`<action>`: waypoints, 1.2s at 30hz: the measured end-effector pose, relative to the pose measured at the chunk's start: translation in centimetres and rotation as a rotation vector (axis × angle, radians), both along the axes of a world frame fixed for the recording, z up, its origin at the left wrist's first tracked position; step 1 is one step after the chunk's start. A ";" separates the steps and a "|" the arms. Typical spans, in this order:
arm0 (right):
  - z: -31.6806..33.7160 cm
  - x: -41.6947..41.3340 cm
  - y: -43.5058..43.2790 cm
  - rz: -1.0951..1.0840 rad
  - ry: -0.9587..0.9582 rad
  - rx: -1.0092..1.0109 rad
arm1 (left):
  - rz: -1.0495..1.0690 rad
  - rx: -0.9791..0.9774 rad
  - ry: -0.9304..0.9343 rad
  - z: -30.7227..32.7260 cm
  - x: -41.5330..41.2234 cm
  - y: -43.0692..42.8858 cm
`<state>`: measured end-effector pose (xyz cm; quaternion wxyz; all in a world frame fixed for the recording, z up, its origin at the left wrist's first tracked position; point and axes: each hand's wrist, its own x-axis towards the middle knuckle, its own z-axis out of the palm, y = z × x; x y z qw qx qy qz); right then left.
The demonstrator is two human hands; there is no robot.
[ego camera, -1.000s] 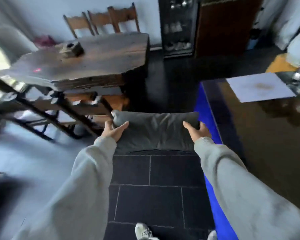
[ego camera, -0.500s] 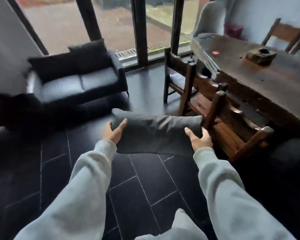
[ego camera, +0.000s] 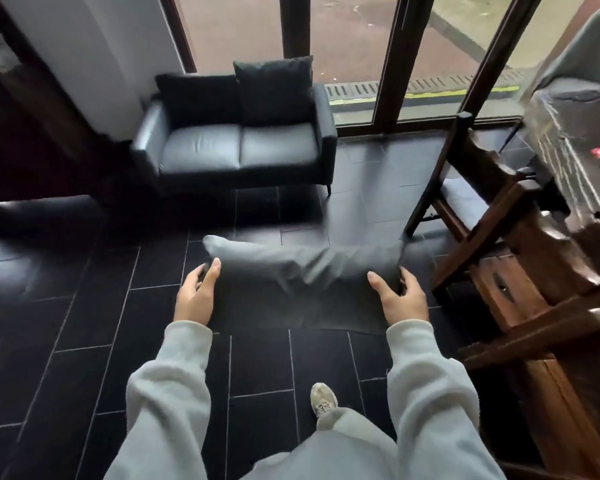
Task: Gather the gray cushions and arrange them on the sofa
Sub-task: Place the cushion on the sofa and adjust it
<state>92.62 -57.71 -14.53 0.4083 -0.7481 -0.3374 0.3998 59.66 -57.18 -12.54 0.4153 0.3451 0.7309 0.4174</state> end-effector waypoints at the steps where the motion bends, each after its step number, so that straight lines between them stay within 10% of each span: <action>1: 0.5 0.4 2.2 0.013 0.001 -0.001 | 0.034 0.006 -0.034 0.2 0.3 1.2; 36: 4.0 -24.7 61.1 -0.058 0.050 0.139 | 0.016 0.065 -0.093 0.1 -25.8 61.5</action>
